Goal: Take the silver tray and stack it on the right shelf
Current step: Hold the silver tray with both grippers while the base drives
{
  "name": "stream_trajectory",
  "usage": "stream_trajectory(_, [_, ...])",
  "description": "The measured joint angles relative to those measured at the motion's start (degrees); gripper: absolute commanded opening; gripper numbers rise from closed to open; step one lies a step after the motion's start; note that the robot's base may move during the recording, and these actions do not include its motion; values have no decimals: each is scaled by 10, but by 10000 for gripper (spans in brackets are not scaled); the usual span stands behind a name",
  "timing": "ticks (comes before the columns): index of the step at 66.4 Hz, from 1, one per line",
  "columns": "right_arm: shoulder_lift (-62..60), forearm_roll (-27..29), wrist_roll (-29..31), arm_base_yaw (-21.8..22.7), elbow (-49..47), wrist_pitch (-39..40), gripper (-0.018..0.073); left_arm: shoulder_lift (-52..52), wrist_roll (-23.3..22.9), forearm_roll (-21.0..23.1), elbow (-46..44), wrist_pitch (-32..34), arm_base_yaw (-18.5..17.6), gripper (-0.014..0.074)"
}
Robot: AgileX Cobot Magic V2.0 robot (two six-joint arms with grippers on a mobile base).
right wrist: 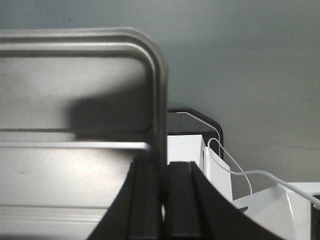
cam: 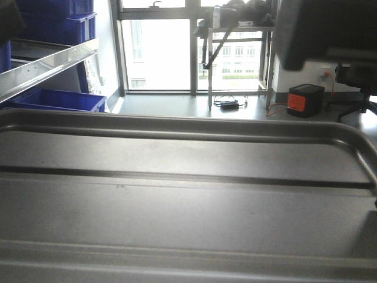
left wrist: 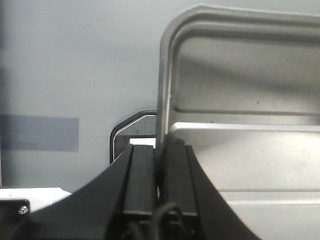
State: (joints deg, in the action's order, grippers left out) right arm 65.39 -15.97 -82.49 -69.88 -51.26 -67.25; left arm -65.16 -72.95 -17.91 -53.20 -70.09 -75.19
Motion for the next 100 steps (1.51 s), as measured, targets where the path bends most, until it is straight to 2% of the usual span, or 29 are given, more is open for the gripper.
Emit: stream_trajectory(100, [0,0,0,0,0,-9,59,0,0,-2,0,4,0,-85])
